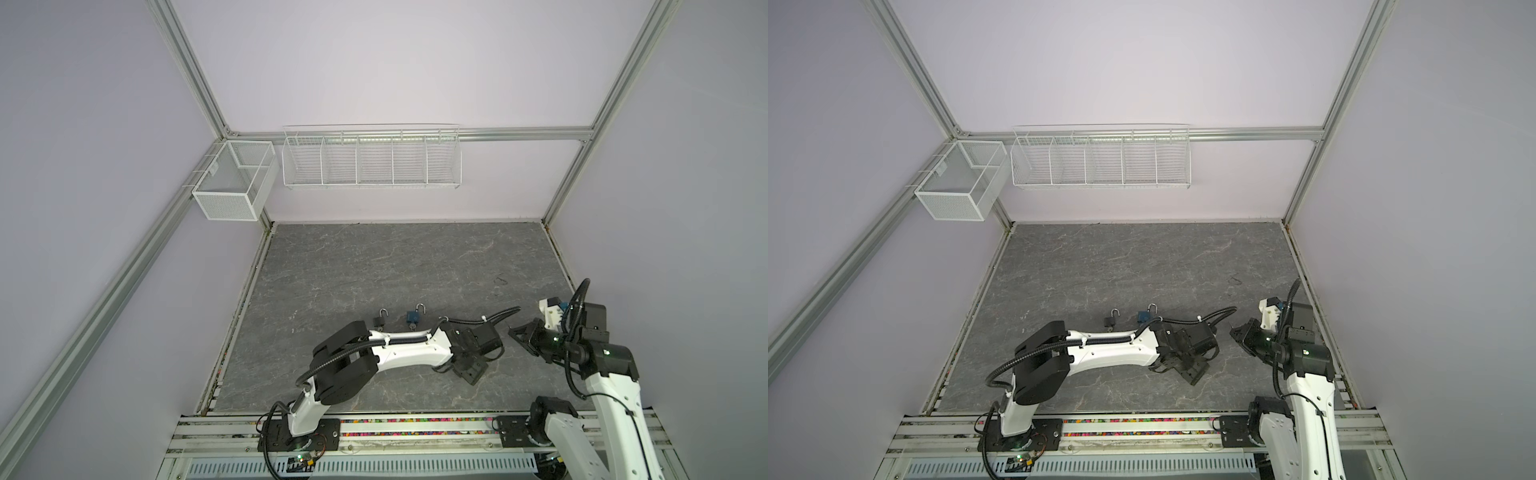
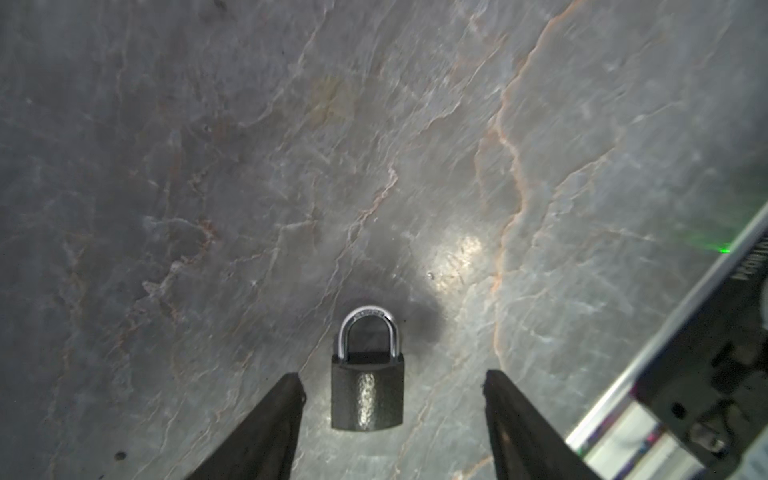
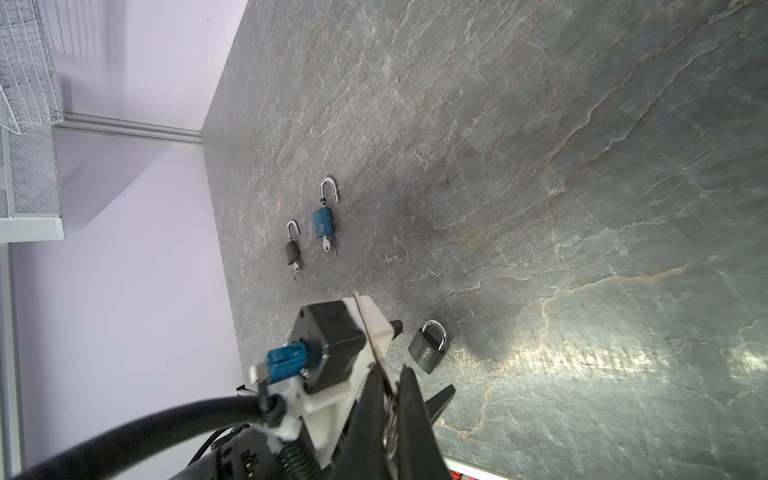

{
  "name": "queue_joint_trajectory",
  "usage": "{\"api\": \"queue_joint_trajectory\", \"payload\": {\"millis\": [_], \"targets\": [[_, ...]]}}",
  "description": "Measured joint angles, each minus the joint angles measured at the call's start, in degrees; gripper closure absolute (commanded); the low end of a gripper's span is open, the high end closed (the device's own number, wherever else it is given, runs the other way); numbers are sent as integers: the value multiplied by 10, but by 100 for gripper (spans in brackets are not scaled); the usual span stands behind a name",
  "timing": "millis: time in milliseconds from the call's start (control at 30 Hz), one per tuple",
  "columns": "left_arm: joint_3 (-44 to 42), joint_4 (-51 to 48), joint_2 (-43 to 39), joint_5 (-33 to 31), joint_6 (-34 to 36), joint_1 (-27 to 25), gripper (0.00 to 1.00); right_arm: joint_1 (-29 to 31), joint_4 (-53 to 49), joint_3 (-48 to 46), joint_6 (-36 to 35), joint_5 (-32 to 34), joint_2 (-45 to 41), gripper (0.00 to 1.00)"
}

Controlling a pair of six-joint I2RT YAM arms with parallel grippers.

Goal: Unlock with the key
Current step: 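Grasp the small black padlock with the left gripper while the right holds the key, then lift the black padlock with the left gripper while the right brings the key toward it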

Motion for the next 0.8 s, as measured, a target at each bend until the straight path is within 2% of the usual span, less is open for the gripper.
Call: {"api": "queue_joint_trajectory", "payload": {"millis": [200,533,700,800], "targets": [[12,-27,31,-20,1,-3,44,-8,-2,-7,-9,-5,2,94],[28,-50,40,-19,-3,-3,61,-9,-2,-9,-15,-14,2,94],[28,-53,40,-19,-4,-3,64,-9,-1,-9,-15,-16,2,94],[30,-54,40,-22,-11,-3,72,-9,-2,-9,-15,-17,2,94]]}}
